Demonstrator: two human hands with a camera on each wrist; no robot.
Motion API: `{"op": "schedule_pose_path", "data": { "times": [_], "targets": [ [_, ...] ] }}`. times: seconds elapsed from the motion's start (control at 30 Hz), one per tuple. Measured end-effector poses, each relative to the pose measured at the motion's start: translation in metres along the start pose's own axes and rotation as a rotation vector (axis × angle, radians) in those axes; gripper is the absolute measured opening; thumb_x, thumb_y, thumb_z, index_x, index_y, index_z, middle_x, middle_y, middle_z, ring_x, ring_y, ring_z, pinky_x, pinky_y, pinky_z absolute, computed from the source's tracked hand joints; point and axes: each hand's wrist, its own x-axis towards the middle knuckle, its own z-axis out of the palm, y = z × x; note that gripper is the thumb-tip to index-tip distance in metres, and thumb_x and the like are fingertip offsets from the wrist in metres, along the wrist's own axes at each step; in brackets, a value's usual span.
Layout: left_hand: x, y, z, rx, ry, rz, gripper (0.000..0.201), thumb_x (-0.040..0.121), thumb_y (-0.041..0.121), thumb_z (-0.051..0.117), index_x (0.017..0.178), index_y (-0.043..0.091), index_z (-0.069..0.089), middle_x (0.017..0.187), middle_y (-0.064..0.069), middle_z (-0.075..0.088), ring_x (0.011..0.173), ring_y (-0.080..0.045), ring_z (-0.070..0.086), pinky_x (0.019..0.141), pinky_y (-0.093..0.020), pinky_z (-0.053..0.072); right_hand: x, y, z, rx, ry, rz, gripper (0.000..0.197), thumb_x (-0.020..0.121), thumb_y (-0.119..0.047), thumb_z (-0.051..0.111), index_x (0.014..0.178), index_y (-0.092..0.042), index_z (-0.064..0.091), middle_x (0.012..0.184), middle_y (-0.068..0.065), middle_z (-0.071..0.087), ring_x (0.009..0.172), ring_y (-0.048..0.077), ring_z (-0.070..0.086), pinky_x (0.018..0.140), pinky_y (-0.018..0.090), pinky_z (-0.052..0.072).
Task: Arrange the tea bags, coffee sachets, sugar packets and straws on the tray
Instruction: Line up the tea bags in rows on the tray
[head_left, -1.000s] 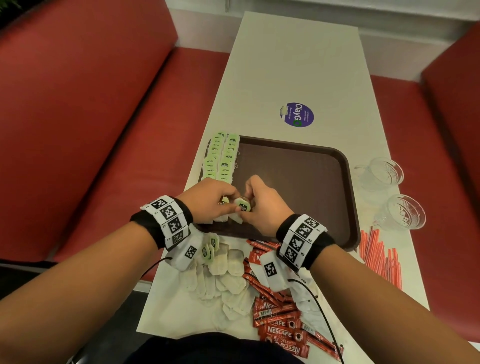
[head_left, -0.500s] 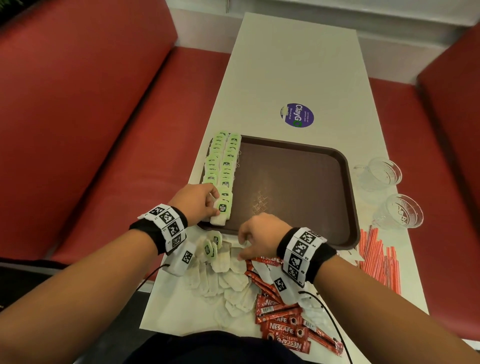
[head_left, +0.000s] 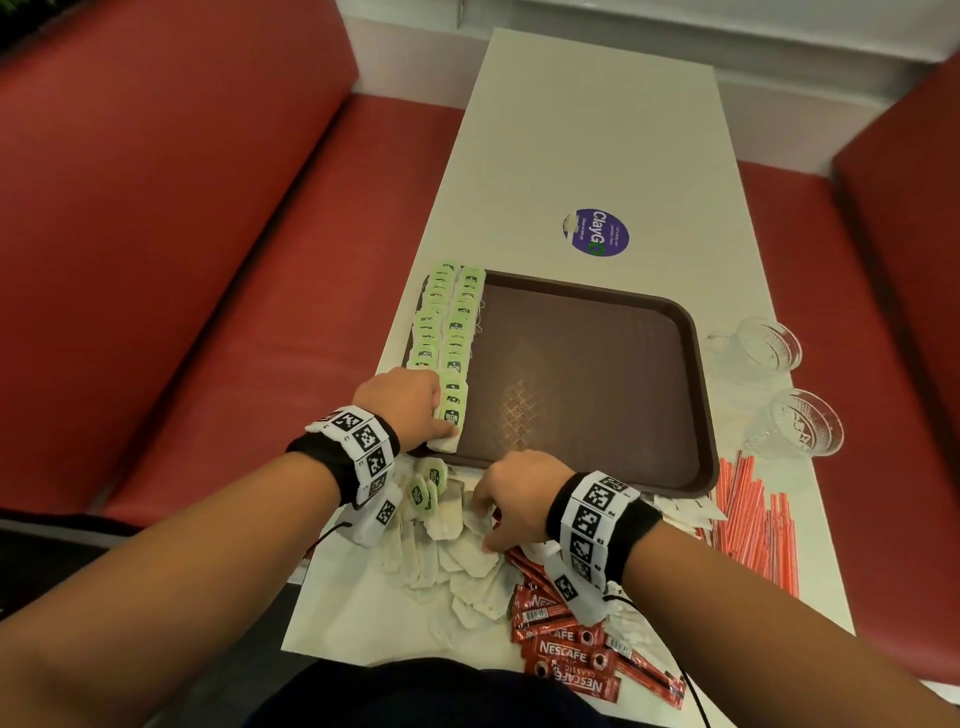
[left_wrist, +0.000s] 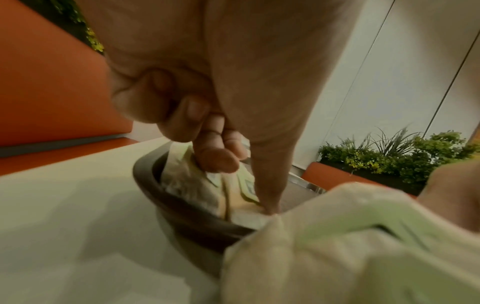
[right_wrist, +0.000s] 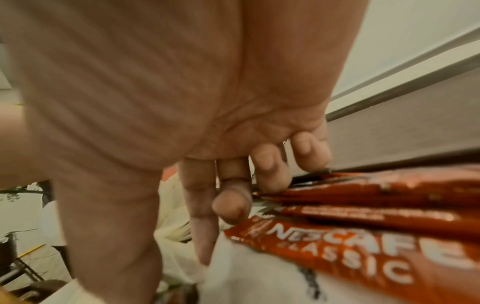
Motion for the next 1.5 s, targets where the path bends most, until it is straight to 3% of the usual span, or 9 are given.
{"op": "schedule_pose_path", "data": {
  "times": [0.1,0.33,0.6,0.8,0.9,1.0,1.1,1.27,1.5],
  "targets": [
    [0.001,0.01,0.0,0.119,-0.051,0.015,0.048,0.078,0.069,0.065,0.082,0.022,0.06,0.081,0.003,0.063,0.077,-0.02,0.062,0.068,-0.032,0.053,-0.002,-0.001,0.0,0.041,0.005,-0.013,0.027,0.081,-0.045,0.067,0.102,-0.03,0.072,0.094,-0.006,0.072,0.083,0.019,0.065,0.076,0.034,0.057],
    [0.007,0.021,0.001,0.234,-0.048,0.068,0.045,0.082,0.066,0.061,0.077,0.021,0.055,0.081,-0.001,0.059,0.073,-0.023,0.056,0.06,-0.03,0.041,-0.005,0.005,-0.004,0.232,0.104,-0.044,0.01,0.081,-0.027,0.067,0.089,-0.022,0.07,0.074,-0.011,0.059,0.07,0.013,0.055,0.071,0.028,0.051],
    [-0.004,0.008,-0.016,-0.016,-0.047,0.139,0.044,0.087,0.067,0.055,0.072,0.026,0.06,0.072,0.008,0.063,0.072,-0.013,0.059,0.063,-0.029,0.047,-0.015,0.014,-0.005,0.454,0.251,-0.028,0.006,0.078,-0.024,0.069,0.078,-0.021,0.064,0.075,0.001,0.066,0.067,0.016,0.059,0.065,0.036,0.053],
    [-0.027,-0.02,-0.018,-0.216,-0.286,0.44,0.022,0.086,0.044,0.073,0.106,0.034,0.071,0.101,0.019,0.069,0.094,0.002,0.061,0.083,-0.02,0.048,-0.016,0.019,0.0,0.532,0.333,-0.014,0.014,0.08,-0.024,0.071,0.074,-0.021,0.059,0.07,-0.006,0.062,0.061,0.008,0.054,0.06,0.028,0.048],
    [-0.031,-0.024,-0.01,-0.153,-0.343,0.474,0.029,0.09,0.034,0.071,0.118,0.035,0.068,0.11,0.018,0.067,0.099,0.001,0.059,0.084,-0.016,0.045,-0.013,0.021,0.003,0.586,0.363,-0.012,0.02,0.082,-0.025,0.074,0.07,-0.022,0.057,0.067,-0.009,0.062,0.056,0.002,0.051,0.055,0.018,0.046],
    [-0.032,-0.022,-0.007,-0.112,-0.362,0.465,0.026,0.091,0.032,0.069,0.117,0.039,0.069,0.11,0.017,0.067,0.101,-0.003,0.06,0.089,-0.026,0.049,-0.011,0.022,0.003,0.634,0.375,0.007,0.013,0.082,-0.022,0.074,0.076,-0.023,0.063,0.071,-0.008,0.067,0.063,0.006,0.06,0.063,0.023,0.055],
    [-0.034,-0.017,-0.008,-0.12,-0.337,0.472,0.016,0.092,0.032,0.068,0.107,0.034,0.072,0.099,0.013,0.067,0.091,-0.005,0.061,0.083,-0.03,0.051,-0.008,0.023,0.001,0.631,0.385,0.034,0.007,0.086,-0.022,0.074,0.084,-0.024,0.067,0.077,-0.009,0.067,0.069,0.004,0.06,0.066,0.019,0.052],
    [-0.03,-0.012,-0.021,-0.252,-0.201,0.423,0.006,0.091,0.035,0.069,0.096,0.035,0.071,0.072,0.023,0.061,0.067,0.0,0.055,0.061,-0.019,0.041,-0.005,0.03,-0.004,0.648,0.446,0.045,0.008,0.089,-0.02,0.072,0.086,-0.027,0.068,0.079,-0.011,0.068,0.072,0.001,0.061,0.066,0.012,0.045],
    [-0.021,-0.003,-0.033,-0.45,-0.077,0.41,0.004,0.093,0.03,0.067,0.092,0.033,0.064,0.076,0.015,0.068,0.065,0.005,0.055,0.062,-0.013,0.037,-0.009,0.038,-0.016,0.678,0.514,0.048,0.027,0.098,-0.018,0.052,0.074,-0.023,0.043,0.07,-0.004,0.053,0.061,0.011,0.044,0.061,0.031,0.041]
  ]
}}
